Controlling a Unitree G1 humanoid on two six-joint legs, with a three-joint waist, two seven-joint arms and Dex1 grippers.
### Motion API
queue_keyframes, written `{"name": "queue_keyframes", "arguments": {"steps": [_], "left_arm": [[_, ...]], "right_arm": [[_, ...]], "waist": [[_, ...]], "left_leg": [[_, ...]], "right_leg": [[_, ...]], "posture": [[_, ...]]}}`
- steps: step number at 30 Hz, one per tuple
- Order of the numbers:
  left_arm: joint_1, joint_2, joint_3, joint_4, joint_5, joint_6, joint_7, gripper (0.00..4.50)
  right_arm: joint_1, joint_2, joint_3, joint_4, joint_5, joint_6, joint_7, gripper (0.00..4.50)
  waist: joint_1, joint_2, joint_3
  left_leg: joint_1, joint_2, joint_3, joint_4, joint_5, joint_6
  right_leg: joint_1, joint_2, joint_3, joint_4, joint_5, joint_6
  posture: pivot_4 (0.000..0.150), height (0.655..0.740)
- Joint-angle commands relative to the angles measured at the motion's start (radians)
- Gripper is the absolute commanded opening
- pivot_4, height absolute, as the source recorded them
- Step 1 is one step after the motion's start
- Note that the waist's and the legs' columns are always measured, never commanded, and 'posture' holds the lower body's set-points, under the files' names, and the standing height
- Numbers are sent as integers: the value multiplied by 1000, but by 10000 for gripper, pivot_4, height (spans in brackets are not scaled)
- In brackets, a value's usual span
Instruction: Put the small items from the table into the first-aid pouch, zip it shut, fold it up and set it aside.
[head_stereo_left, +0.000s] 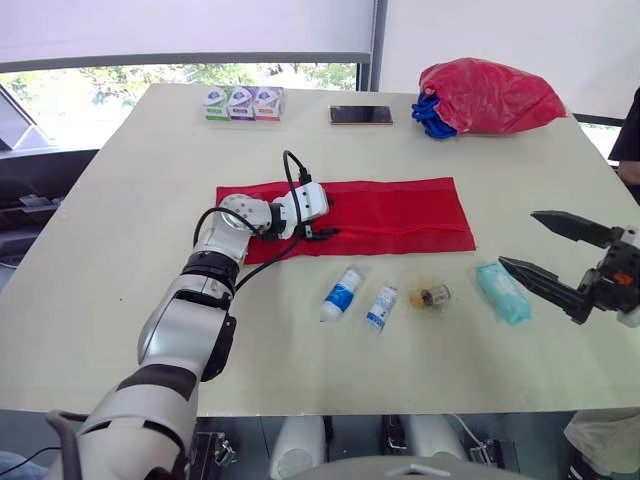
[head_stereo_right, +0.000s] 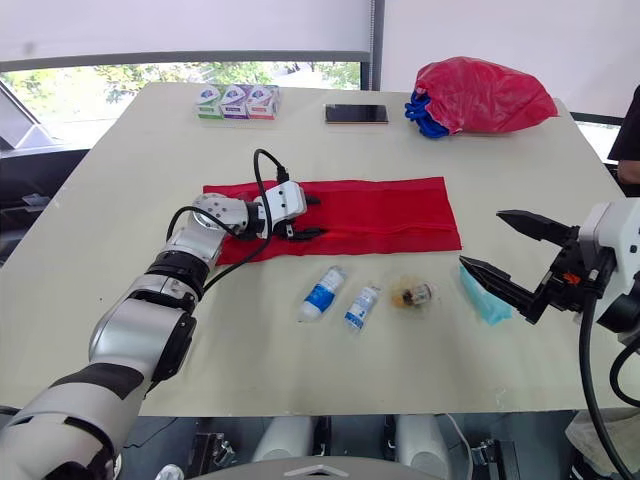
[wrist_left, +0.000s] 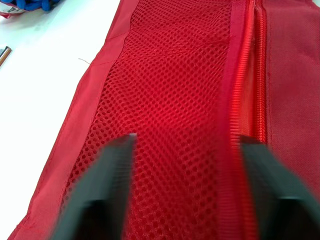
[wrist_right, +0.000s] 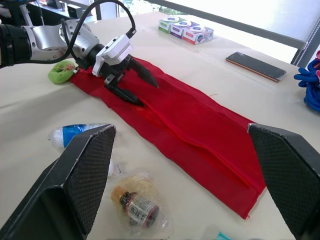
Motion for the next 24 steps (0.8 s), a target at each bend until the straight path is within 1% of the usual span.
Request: {"name": "queue_keyframes", "arguments": {"steps": [1, 2, 3, 4, 13, 16, 24], "left_arm": [[-17, 2, 13, 8, -9, -18, 6, 9601], [-17, 2, 14, 10, -9, -18, 7, 7656], [-18, 1, 15, 11, -10, -18, 5, 1984], [-18, 1, 16, 11, -12, -17, 3, 780], [-9, -12, 33, -13, -61, -23, -69, 780], [-10, -15, 29, -11, -60, -28, -73, 780], [-4, -24, 28, -8, -65, -36, -106, 780]], "right_arm": [[-30, -8, 14, -15, 10, -12, -2, 45000], [-36, -9, 17, -15, 13, -10, -2, 45000], [-39, -11, 19, -15, 18, -7, 0, 45000], [-39, -13, 19, -16, 21, -6, 4, 45000], [-11, -11, 7, -36, 64, -14, 57, 45000], [16, -21, -9, -51, 85, -38, 150, 45000], [66, -89, -43, -30, 37, -77, 332, 45000]], "waist": [[0, 0, 0], [0, 0, 0], [0, 0, 0], [0, 0, 0], [1, 0, 0], [1, 0, 0], [1, 0, 0]], "left_leg": [[0, 0, 0, 0, 0, 0], [0, 0, 0, 0, 0, 0], [0, 0, 0, 0, 0, 0], [0, 0, 0, 0, 0, 0], [0, 0, 0, 0, 0, 0], [0, 0, 0, 0, 0, 0], [0, -1, -1, 1, 0, 1]], "right_leg": [[0, 0, 0, 0, 0, 0], [0, 0, 0, 0, 0, 0], [0, 0, 0, 0, 0, 0], [0, 0, 0, 0, 0, 0], [0, 0, 0, 0, 0, 0], [0, 0, 0, 0, 0, 0], [1, 0, 0, 0, 0, 0]], "posture": [[1500, 7400], [1500, 7400], [1500, 7400], [1500, 7400], [1500, 7400], [1500, 7400], [1500, 7400]]}}
